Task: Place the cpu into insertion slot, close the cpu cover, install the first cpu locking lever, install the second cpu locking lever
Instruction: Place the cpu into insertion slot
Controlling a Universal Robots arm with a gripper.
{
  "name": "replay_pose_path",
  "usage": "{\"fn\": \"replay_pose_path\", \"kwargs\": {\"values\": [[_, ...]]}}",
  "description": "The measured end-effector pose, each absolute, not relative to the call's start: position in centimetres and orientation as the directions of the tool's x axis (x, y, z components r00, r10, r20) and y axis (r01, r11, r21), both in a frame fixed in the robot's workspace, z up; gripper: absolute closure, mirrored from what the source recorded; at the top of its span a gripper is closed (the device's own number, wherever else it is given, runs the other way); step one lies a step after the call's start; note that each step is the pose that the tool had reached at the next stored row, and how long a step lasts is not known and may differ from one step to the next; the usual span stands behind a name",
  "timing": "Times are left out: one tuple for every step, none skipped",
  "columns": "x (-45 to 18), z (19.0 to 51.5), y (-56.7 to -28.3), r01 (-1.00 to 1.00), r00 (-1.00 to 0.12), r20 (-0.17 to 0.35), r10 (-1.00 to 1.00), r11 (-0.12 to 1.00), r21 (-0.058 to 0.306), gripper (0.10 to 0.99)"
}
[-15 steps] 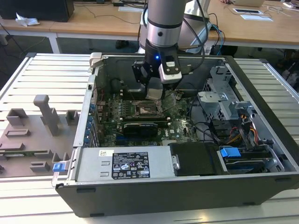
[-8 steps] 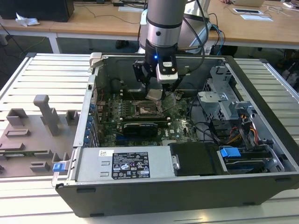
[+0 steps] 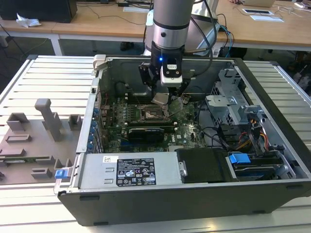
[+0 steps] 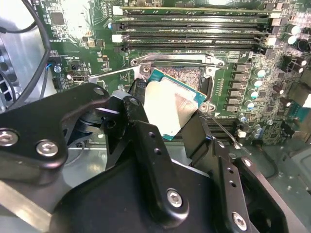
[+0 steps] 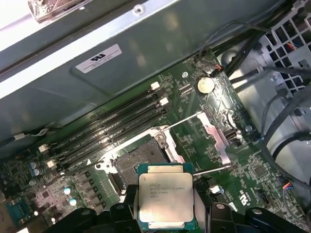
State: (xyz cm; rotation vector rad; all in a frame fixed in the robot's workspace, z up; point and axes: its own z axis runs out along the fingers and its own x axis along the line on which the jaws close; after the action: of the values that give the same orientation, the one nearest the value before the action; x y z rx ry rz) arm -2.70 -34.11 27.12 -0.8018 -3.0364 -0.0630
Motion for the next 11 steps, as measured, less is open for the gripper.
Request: {"fn": "replay_pose_path", "kwargs": {"values": [[-2.70, 27.11, -34.11, 0.503, -0.864, 0.010, 0.503, 0.864, 0.038, 0.545], [-2.70, 27.11, -34.11, 0.507, -0.862, 0.010, 0.507, 0.861, 0.038, 0.545], [-2.70, 27.11, -34.11, 0.513, -0.858, 0.010, 0.513, 0.858, 0.038, 0.545], [-2.70, 27.10, -34.11, 0.523, -0.852, 0.010, 0.523, 0.851, 0.037, 0.545], [-2.70, 27.09, -34.11, 0.537, -0.843, 0.009, 0.537, 0.843, 0.036, 0.545], [-2.70, 27.09, -34.11, 0.546, -0.838, 0.009, 0.546, 0.837, 0.035, 0.545], [-2.70, 27.08, -34.11, 0.564, -0.826, 0.008, 0.564, 0.825, 0.034, 0.545], [-2.70, 27.08, -34.11, 0.572, -0.820, 0.008, 0.573, 0.819, 0.034, 0.545], [-2.70, 27.07, -34.11, 0.580, -0.815, 0.007, 0.580, 0.814, 0.033, 0.545], [-2.70, 27.07, -34.11, 0.589, -0.808, 0.007, 0.589, 0.807, 0.033, 0.545], [-2.70, 27.06, -34.11, 0.596, -0.803, 0.007, 0.596, 0.803, 0.032, 0.545]]}}
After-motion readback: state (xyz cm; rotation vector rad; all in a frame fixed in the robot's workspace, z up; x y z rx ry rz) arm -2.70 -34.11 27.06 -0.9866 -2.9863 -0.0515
